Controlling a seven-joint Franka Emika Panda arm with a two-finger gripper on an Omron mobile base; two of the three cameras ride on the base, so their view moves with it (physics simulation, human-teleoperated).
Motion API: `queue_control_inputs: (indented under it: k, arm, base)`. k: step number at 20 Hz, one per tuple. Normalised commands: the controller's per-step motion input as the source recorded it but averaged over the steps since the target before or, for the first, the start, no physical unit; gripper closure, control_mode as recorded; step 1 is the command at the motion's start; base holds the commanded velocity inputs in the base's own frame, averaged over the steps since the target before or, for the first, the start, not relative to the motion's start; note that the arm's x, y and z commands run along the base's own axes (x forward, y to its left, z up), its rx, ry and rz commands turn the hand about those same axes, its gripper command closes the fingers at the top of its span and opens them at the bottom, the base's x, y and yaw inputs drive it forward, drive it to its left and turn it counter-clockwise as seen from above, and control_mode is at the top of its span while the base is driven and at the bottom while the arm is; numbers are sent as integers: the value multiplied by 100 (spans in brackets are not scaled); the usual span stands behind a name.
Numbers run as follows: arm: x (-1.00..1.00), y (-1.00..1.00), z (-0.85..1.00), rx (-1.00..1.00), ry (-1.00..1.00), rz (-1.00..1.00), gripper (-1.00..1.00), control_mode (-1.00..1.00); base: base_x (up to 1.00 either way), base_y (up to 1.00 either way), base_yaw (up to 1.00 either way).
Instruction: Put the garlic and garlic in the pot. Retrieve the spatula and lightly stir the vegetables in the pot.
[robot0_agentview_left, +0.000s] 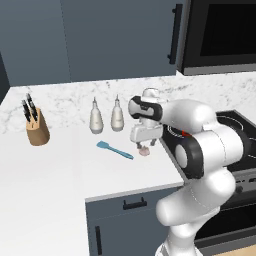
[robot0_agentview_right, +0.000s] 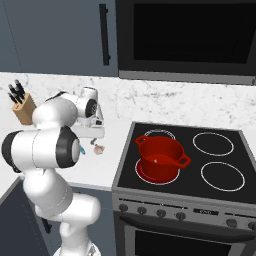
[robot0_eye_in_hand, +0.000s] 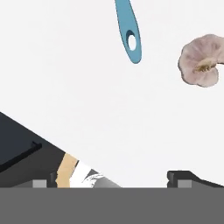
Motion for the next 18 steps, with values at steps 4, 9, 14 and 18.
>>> queue_control_inputs:
  k: [4, 9, 14, 18]
  arm:
    - [42, -6, -25, 0, 0, -5, -100, -100]
    - [40, -14, -42, -6, -8, -12, -100, -100]
    - [24, -1, -44, -6, -11, -11, -100, -100]
    - [24, -3, -28, 0, -4, -10, -100, -100]
  base:
    - [0, 0, 0]
    - [0, 0, 0]
    - [0, 0, 0]
    - [0, 0, 0]
